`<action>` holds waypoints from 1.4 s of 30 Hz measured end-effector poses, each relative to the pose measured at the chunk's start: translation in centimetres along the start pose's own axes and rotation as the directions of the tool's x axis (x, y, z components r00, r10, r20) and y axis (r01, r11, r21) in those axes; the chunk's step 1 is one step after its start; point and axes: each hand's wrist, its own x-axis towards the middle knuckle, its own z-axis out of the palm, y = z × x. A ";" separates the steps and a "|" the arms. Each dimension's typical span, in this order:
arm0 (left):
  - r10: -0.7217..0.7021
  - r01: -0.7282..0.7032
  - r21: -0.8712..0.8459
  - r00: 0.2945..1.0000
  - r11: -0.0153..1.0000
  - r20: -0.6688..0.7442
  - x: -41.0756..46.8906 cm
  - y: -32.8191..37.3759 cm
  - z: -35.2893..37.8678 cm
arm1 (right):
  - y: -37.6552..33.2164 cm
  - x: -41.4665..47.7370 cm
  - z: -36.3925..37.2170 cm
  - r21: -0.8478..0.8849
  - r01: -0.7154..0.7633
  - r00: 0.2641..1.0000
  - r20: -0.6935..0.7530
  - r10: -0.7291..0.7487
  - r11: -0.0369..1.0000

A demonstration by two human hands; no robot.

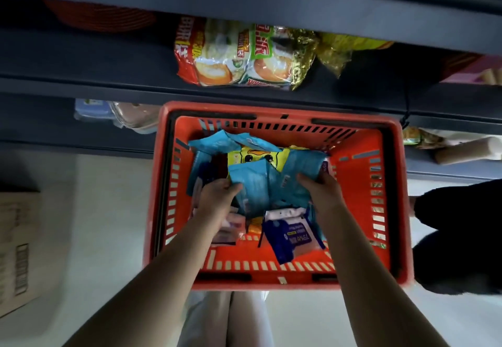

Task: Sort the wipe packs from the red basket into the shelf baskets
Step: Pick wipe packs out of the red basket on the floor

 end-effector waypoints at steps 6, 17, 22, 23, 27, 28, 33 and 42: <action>0.215 -0.216 -0.099 0.976 0.971 -0.022 -7.5 4.5 -3.7 | -4.4 -8.8 -2.9 0.275 0.064 0.994 0.063 -0.084 0.959; 0.303 -0.223 -0.706 0.953 0.672 -0.013 -31.9 18.7 -13.0 | -19.7 -31.7 -6.2 0.308 0.282 0.926 0.159 -0.341 0.909; 0.226 -0.180 -0.719 0.973 0.671 -0.033 -38.5 22.6 -16.5 | -25.1 -38.1 -3.5 0.201 0.352 0.906 0.171 -0.387 0.914; 0.243 -0.222 -0.686 0.968 0.693 -0.068 -39.4 23.2 -17.3 | -25.9 -39.1 -2.7 0.197 0.364 0.901 0.173 -0.398 0.910; 0.239 -0.276 -0.676 0.959 0.683 -0.150 -40.5 25.1 -21.5 | -27.9 -42.1 1.3 0.204 0.387 0.889 0.178 -0.423 0.899; 0.232 -0.261 -0.690 0.963 0.675 -0.138 -40.3 25.4 -22.8 | -28.3 -42.7 2.4 0.217 0.383 0.889 0.178 -0.422 0.898; 0.264 -0.104 -0.789 0.962 0.605 0.076 -38.8 26.7 -31.0 | -30.2 -45.7 8.7 0.378 0.280 0.874 0.280 -0.397 0.883; 0.410 -0.107 -0.751 0.883 0.651 0.229 -36.3 30.7 -42.2 | -34.4 -47.6 17.3 0.675 0.073 0.729 0.466 -0.501 0.734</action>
